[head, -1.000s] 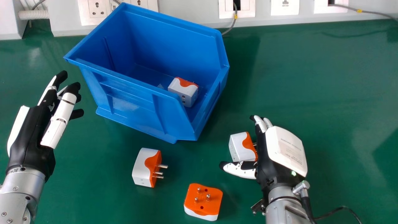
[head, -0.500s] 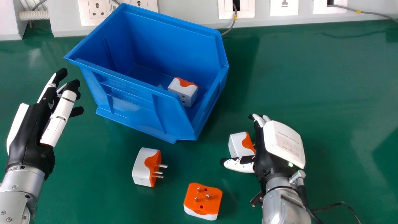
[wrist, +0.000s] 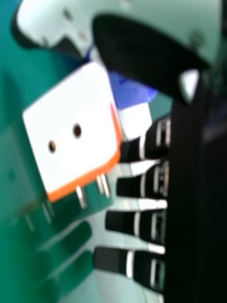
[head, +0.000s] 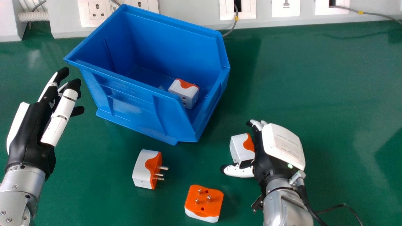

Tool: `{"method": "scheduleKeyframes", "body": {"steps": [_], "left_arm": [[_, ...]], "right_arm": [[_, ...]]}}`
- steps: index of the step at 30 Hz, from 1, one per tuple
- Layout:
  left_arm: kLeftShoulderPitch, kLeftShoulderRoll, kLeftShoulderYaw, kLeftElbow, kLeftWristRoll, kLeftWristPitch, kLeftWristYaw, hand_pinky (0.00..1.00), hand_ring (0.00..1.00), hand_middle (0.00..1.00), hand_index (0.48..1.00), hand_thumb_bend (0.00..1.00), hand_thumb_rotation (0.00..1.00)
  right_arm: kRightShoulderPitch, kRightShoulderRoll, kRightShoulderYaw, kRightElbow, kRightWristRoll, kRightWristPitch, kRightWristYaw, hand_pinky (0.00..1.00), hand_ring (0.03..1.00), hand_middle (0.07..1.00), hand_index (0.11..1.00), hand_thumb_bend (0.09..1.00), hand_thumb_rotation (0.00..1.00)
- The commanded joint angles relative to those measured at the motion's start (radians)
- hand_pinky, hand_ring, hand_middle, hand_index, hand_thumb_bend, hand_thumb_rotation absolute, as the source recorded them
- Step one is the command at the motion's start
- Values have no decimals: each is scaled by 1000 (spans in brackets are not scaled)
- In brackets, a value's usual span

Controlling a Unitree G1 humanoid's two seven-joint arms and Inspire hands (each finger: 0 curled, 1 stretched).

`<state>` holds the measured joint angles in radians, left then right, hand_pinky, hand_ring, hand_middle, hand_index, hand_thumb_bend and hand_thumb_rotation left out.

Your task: Pick all objects and put in blue box

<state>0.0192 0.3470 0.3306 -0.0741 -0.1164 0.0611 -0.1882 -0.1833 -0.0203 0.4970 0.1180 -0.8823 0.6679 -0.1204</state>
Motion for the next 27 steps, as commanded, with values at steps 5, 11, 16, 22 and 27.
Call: {"method": "scheduleKeyframes", "body": {"steps": [5, 11, 16, 22, 27], "left_arm": [[-9, 13, 3, -28, 6, 1, 9, 825, 896, 907, 947, 409, 822], [-10, 12, 1, -36, 7, 10, 12, 826, 896, 907, 947, 408, 824], [-8, 10, 0, -48, 7, 16, 15, 825, 896, 906, 946, 407, 824], [-5, 10, -4, -57, 5, 21, 17, 824, 895, 906, 945, 406, 824], [-2, 13, -3, -65, 3, 26, 15, 825, 899, 908, 946, 407, 824]], "right_arm": [[3, 11, 34, -27, -8, 14, 18, 750, 852, 904, 843, 574, 256], [-6, 12, 50, -16, -15, 11, 17, 731, 837, 896, 837, 585, 250], [-24, 11, 43, 30, -2, -13, 3, 725, 832, 893, 833, 585, 241], [-42, 3, 35, 66, 0, -19, 5, 725, 826, 889, 826, 580, 221], [-48, -5, 39, 83, -4, -23, 6, 727, 825, 887, 823, 580, 212]]}}
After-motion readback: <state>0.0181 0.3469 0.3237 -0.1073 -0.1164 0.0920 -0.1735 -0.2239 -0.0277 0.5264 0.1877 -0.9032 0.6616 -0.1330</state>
